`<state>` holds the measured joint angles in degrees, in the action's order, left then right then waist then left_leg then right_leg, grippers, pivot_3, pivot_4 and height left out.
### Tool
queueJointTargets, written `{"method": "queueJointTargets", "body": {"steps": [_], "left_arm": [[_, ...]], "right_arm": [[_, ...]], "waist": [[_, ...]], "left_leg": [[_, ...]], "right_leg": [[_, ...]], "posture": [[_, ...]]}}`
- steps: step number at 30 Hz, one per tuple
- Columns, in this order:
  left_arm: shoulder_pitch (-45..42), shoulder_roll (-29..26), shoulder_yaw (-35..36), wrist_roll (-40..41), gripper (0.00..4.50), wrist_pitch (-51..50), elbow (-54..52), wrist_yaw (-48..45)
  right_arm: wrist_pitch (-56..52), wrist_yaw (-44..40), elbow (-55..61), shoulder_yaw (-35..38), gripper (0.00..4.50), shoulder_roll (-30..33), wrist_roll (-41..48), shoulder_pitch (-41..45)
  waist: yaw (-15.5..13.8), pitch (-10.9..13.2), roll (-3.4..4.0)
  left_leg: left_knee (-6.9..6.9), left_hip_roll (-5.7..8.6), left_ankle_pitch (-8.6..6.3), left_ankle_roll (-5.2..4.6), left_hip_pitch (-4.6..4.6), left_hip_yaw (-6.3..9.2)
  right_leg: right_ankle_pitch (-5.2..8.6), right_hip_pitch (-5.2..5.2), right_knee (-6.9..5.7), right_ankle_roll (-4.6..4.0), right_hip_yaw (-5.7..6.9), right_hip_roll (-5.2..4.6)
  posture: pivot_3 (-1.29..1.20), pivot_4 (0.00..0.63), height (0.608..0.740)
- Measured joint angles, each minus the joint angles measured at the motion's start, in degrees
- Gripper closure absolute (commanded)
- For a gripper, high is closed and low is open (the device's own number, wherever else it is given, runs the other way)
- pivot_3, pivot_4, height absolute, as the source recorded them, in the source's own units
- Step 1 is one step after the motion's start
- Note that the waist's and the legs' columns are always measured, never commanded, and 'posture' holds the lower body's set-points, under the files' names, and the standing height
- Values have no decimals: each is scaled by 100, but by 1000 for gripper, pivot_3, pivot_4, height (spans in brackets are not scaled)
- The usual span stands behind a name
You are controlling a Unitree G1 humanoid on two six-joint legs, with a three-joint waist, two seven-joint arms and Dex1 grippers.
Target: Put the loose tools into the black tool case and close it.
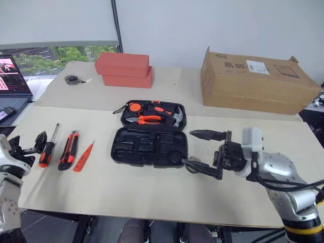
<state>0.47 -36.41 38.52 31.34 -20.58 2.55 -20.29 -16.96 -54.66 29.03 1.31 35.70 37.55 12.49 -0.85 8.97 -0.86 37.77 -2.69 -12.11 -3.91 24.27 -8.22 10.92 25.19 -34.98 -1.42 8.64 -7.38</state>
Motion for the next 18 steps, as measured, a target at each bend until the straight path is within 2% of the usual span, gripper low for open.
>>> {"method": "queueJointTargets", "body": {"steps": [7, 15, 18], "left_arm": [[83, -44, -255, -323, 0, -573, 420, 105], [-47, -318, -591, -670, 0, -606, 890, -140], [-172, -360, -614, -725, 693, -584, 1050, -179]], "right_arm": [[-244, -56, 17, -173, 27, -46, 199, 410], [-240, -245, 16, -192, 27, -43, 185, 451], [-239, -274, 16, -203, 0, -44, 184, 425]], "waist": [[-34, 1, -9], [-48, 1, -11], [-57, 1, -10]], "left_leg": [[0, 0, -21, 8, 3, -3], [3, -6, -19, 13, -6, -2], [2, -8, -18, 15, -7, -2]], "right_leg": [[0, 2, -1, 6, 1, 0], [-1, 2, -2, 6, 3, -8], [-1, 2, -4, 6, -1, -10]], "posture": [[0, 150, 712], [0, 150, 712], [0, 150, 712]]}}
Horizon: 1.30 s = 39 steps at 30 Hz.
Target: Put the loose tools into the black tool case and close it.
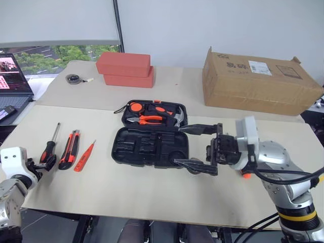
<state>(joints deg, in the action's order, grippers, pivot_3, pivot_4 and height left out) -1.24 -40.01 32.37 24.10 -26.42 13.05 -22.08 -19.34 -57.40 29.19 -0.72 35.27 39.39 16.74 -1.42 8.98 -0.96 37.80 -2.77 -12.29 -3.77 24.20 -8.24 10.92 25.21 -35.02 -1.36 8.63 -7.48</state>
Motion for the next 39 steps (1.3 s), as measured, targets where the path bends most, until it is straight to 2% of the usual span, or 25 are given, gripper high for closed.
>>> {"method": "queueJointTargets", "body": {"steps": [7, 8, 12, 17, 20, 21, 26, 30, 33, 39], "left_arm": [[-40, -6, -2, -126, 3399, 177, 144, -95], [-28, -6, 8, -137, 3522, 224, 163, -101], [-52, 11, 86, -112, 3514, 392, 256, -163], [-871, -5, 194, 457, 3514, 908, -6, -1050], [-1537, -296, -372, 539, 3514, 1283, -372, -2036], [-1916, -319, -752, 538, 3514, 1388, -453, -2508], [-2870, -171, -1871, 486, 3514, 1430, -47, -3707], [-3492, -72, -2675, 13, 3514, 2174, 685, -4736], [-4254, 99, -3628, -999, 3514, 3763, 2112, -5727], [-5518, 461, -4122, -1932, 3514, 5413, 4271, -6039]], "right_arm": [[12, -112, -7, 4, 0, 8, -1, -144], [17, -125, -12, 15, 0, 10, -1, -147], [42, -178, -82, 106, 0, 17, -12, -171], [118, -265, -297, 447, 0, 215, -31, -367], [169, -289, -455, 667, 0, 287, -45, -593], [199, -291, -506, 767, 0, 333, -88, -740], [282, -191, -553, 962, 0, 390, -268, -1117], [303, 39, -451, 1179, 0, 363, -294, -1413], [317, 295, -160, 1369, 0, 326, -345, -1813], [321, 669, 234, 1510, 0, 242, -388, -2061]], "waist": [[54, 0, 0], [65, 0, 0], [64, 0, -1], [-113, 8, -29], [-178, 7, -30], [-174, 5, -19], [-106, 5, -19], [0, 5, -19], [15, 6, -20], [37, 7, -21]], "left_leg": [[-2, -4, 0, 2, 0, -2], [-2, -5, 0, 3, 0, -2], [-1, -4, 0, 3, 3, -1], [3, -2, 2, 5, 14, 3], [4, 8, -1, 0, 13, -6], [4, 14, -6, -9, 10, -19], [6, 16, 7, 4, 22, -41], [6, 7, 15, 12, 13, -54], [8, -8, 6, 2, 12, -54], [12, -7, 4, -5, 19, -40]], "right_leg": [[-1, 3, 0, 0, -1, 2], [-1, 3, 0, 1, 0, 2], [-1, 4, 2, 1, 1, 1], [10, 2, 6, -18, 11, -4], [10, -3, 11, -18, 11, -4], [-2, -11, 6, 3, 11, 0], [-8, -17, 1, 15, 15, 46], [-7, -15, -2, 14, 2, 63], [-7, -12, -3, 14, -1, 79], [-8, -10, -1, 15, -6, 80]], "posture": [[0, 150, 712], [0, 150, 712], [0, 150, 712], [0, 150, 712], [0, 150, 712], [0, 150, 712], [0, 150, 712], [0, 150, 712], [0, 150, 712], [0, 150, 712]]}}
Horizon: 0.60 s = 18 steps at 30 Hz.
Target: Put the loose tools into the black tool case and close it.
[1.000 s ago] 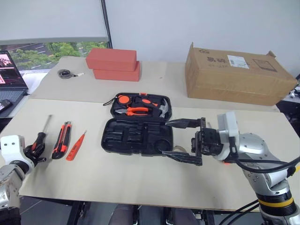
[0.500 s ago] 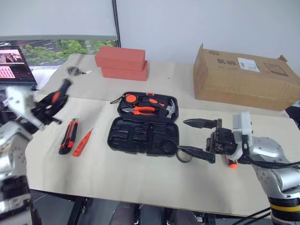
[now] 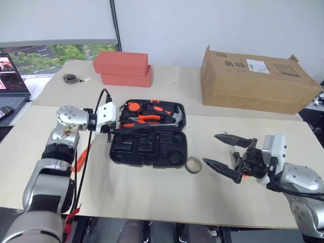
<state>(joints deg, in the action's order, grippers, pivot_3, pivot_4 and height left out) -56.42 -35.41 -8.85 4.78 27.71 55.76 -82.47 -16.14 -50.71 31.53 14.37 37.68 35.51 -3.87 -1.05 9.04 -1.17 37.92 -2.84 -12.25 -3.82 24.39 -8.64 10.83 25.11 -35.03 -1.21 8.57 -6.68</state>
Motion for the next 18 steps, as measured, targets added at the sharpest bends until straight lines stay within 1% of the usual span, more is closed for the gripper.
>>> {"method": "queueJointTargets", "body": {"steps": [1, 3, 5, 8, 15, 17, 18], "left_arm": [[-98, 13, -21, -73, 3514, 137, 185, -30], [-229, 35, -50, -225, 3514, 387, 499, -107], [-324, 116, -85, -343, 3514, 530, 902, -269], [-362, 165, -114, -501, 3514, 615, 1140, -344], [-487, 202, -164, -1026, 3514, 628, 1506, 223], [-515, 235, -166, -1102, 2514, 614, 1512, 285], [-542, 237, -172, -1148, 2408, 604, 1520, 320]], "right_arm": [[0, 44, 46, 3, 0, -3, -6, -24], [0, 129, 117, 10, 0, -12, -36, -88], [0, 243, 191, 12, 0, -35, -45, -129], [-1, 331, 251, 11, 0, -36, -45, -127], [-50, 421, 293, 3, 0, -32, -39, -15], [-57, 436, 293, -3, 0, -25, -34, 57], [-60, 441, 294, -6, 0, -24, -31, 75]], "waist": [[8, 0, 0], [27, 0, 0], [35, 0, 0], [35, 0, 0], [35, 0, 0], [31, 0, 0], [30, 0, 0]], "left_leg": [[0, 1, -2, -4, 0, 1], [0, 1, 19, -52, 2, 1], [1, 1, 16, -60, 5, 0], [9, 2, 14, -64, 14, 1], [44, 1, 8, -71, 22, 13], [52, 1, 6, -68, 24, 19], [54, 1, 3, -63, 25, 21]], "right_leg": [[0, 1, 1, 0, 0, 0], [3, 1, 1, -5, -2, 3], [5, 3, 1, -8, -3, 6], [5, 7, 1, -8, -2, 7], [0, 1, -4, 1, -1, 5], [-1, -2, -5, 3, -1, 6], [-1, -2, -5, 3, -1, 6]], "posture": [[0, 150, 712], [0, 150, 712], [0, 150, 712], [0, 150, 712], [0, 150, 712], [0, 150, 712], [0, 150, 712]]}}
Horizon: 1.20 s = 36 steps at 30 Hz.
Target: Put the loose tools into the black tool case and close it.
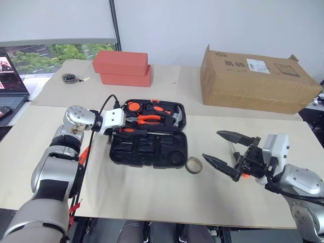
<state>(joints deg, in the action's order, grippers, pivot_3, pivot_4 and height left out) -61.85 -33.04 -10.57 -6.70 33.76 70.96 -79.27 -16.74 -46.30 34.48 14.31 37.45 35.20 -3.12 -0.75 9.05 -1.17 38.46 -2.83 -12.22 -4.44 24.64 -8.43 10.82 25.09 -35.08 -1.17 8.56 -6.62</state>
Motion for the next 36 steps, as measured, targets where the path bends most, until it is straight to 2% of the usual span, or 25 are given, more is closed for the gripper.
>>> {"method": "queueJointTargets", "body": {"steps": [2, 7, 14, 17, 20, 25, 27, 36], "left_arm": [[-52, -1, -1, -37, 1865, -2, 6, 125], [-176, -4, 50, -221, 101, 34, 7, 779], [-336, -37, 479, 228, 101, -27, -79, 329], [-295, 138, 733, 552, 776, -401, -302, 138], [-70, 437, 850, 706, 2030, -657, -498, 316], [279, 691, 804, 661, 3640, -884, -517, 535], [342, 712, 709, 557, 4436, -885, -519, 668], [460, 731, 318, 114, 4476, -720, -515, 1049]], "right_arm": [[-10, 7, 0, -8, 0, 1, 0, 9], [-17, 7, 0, -50, 0, 1, -1, 20], [-17, -80, -11, -53, 0, 1, -3, 20], [-16, -106, -39, -110, 0, 0, -13, 27], [-16, -123, -75, -213, 0, -1, -15, 50], [-14, -178, -138, -216, 0, 0, -15, 57], [-14, -213, -146, -216, 0, 6, -15, 58], [-14, -212, -158, -208, 0, 25, -30, 9]], "waist": [[-5, 0, 0], [4, 0, 0], [4, 0, 0], [-9, -1, 1], [1, -2, 3], [15, -2, 2], [14, -2, 2], [3, -4, 5]], "left_leg": [[2, 0, -1, -1, 2, 2], [3, 1, 2, -16, 7, 2], [18, -1, -1, -20, 7, 0], [33, -1, -2, -22, 5, 6], [39, 0, -4, -25, 4, 8], [38, -1, -3, -24, 6, 6], [37, -2, -3, -24, 5, 6], [40, -1, -4, -24, 1, 7]], "right_leg": [[0, 0, -2, 0, 0, 0], [0, 2, -2, 0, -3, 3], [0, 0, -8, 0, -3, 4], [0, -8, -14, 0, -2, 3], [-5, -12, -14, 8, -10, 2], [-6, -7, -17, 9, -11, 9], [-5, -7, -20, 8, -10, 10], [-6, -13, -18, 8, -11, 5]], "posture": [[0, 150, 712], [0, 150, 712], [0, 150, 712], [0, 150, 712], [0, 150, 712], [0, 150, 712], [0, 150, 712], [0, 150, 712]]}}
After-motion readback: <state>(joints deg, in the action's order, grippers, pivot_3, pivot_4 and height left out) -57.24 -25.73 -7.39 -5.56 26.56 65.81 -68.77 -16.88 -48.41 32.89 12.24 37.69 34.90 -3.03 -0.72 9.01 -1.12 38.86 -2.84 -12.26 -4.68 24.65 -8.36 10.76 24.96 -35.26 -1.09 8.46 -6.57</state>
